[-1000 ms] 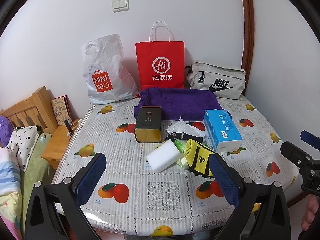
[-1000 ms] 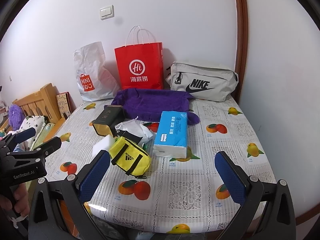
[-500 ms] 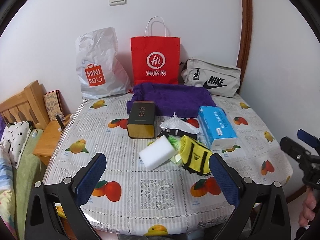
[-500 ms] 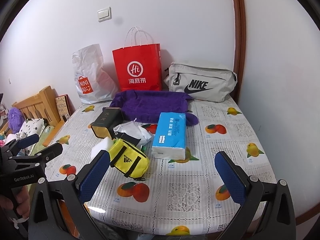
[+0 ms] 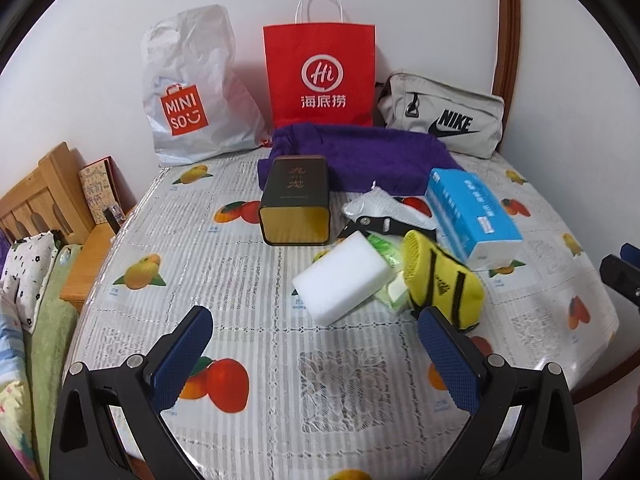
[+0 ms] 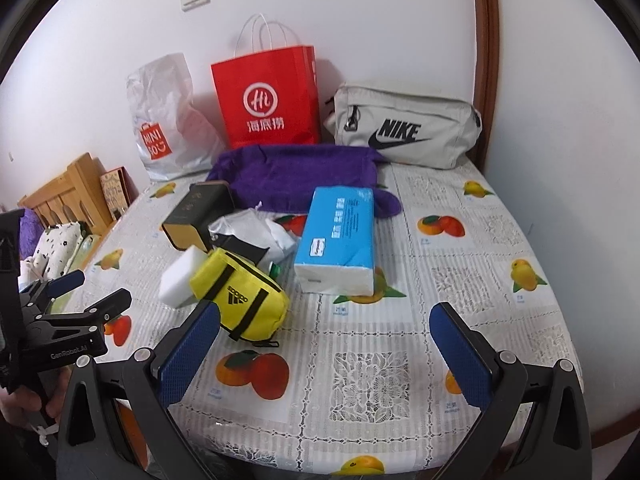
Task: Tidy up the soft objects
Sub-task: 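Grasp the white sponge block with the left tool while the right tool reaches for the yellow pouch, then grasp the yellow Adidas pouch with the right tool while the left tool lifts the sponge, then carry the sponge and pouch onto the purple towel and open both tools, then move both tools back toward the items beside the tissue pack, then lower the left tool onto the black strap and close on it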
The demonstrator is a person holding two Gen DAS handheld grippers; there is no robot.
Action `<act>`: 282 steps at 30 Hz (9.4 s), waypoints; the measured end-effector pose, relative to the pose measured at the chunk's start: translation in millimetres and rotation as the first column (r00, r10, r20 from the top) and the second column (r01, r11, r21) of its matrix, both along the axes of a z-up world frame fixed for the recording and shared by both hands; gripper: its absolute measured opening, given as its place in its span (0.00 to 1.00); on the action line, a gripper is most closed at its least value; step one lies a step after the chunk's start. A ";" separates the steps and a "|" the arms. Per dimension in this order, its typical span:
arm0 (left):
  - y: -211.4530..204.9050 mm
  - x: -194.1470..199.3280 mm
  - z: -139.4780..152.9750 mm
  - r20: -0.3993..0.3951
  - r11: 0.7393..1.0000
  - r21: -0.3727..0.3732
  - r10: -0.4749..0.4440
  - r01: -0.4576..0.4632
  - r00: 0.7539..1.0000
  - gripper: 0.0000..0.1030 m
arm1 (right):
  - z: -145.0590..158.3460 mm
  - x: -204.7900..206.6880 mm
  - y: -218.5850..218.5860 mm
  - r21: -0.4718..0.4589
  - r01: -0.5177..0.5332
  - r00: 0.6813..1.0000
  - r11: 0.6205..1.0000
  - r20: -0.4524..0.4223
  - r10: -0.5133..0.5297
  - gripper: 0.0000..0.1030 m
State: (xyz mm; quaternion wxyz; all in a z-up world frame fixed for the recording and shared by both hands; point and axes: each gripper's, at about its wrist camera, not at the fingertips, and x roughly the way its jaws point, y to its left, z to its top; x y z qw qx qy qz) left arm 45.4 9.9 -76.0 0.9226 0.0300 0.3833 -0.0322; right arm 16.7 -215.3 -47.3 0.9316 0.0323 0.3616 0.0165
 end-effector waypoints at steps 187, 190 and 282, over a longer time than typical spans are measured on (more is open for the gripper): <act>-20.4 360.4 -37.7 -0.307 0.989 -0.126 -0.114 0.078 0.945 0.82 | -70.5 391.0 0.4 0.004 -0.210 0.953 0.978 -0.222 0.205 0.77; -17.0 349.9 -27.4 -0.278 0.983 -0.160 -0.131 0.089 0.952 0.82 | -63.8 382.4 4.8 0.002 -0.215 0.956 0.977 -0.202 0.211 0.79; -2.5 100.8 -57.0 -0.345 0.982 -0.142 -0.165 0.123 0.924 0.64 | -69.2 120.6 -11.9 0.134 -0.181 0.958 0.974 -0.198 0.205 0.79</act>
